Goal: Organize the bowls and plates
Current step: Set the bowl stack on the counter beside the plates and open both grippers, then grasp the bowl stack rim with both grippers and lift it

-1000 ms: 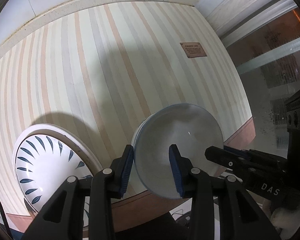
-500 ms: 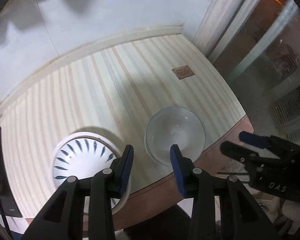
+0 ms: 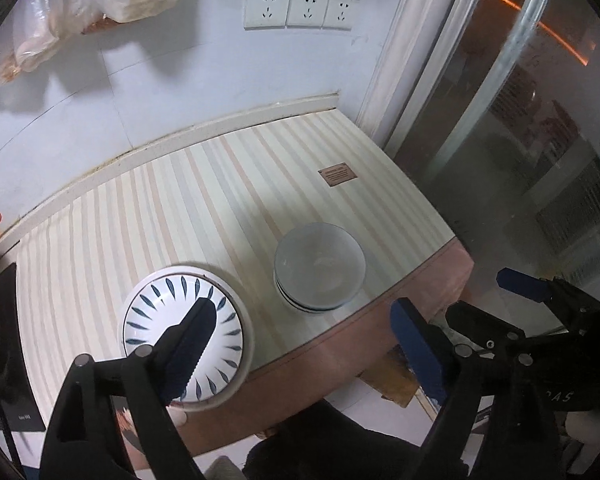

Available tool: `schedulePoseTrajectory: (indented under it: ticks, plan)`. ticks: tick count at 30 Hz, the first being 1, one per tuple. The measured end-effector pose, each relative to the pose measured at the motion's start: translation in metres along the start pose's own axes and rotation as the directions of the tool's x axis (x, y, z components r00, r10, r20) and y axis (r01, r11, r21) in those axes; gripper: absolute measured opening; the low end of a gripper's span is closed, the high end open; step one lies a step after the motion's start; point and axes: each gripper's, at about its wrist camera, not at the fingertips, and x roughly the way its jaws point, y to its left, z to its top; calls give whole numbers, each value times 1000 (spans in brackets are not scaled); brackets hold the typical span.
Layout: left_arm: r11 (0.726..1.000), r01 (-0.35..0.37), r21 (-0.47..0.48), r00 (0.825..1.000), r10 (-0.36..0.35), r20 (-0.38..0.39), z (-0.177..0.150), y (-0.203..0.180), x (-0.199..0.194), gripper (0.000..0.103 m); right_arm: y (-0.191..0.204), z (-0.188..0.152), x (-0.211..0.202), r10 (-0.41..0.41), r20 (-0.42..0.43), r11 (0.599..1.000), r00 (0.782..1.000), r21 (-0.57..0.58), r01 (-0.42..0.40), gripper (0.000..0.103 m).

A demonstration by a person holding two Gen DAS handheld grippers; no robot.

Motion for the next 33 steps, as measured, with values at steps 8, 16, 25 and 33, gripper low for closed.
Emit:
schedulePoseTrajectory:
  ticks: [8, 16, 25, 33]
  plan:
    - [1000, 21, -20, 999, -20, 25, -20, -6, -35, 90, 8, -17, -50, 7, 75, 1000, 997, 13, -8, 99]
    - [999, 23, -33, 999, -22, 32, -28, -8, -49, 90, 12, -26, -84, -4, 126, 1000, 992, 18, 2, 99]
    - [998, 30, -56, 999, -31, -9, -22, 2, -22, 90, 5, -19, -60, 41, 71, 998, 997, 35, -44, 100]
    - [993, 31, -115, 993, -43, -108, 0, 21, 55, 90, -27, 1, 36, 231, -74, 964, 970, 152, -217, 100]
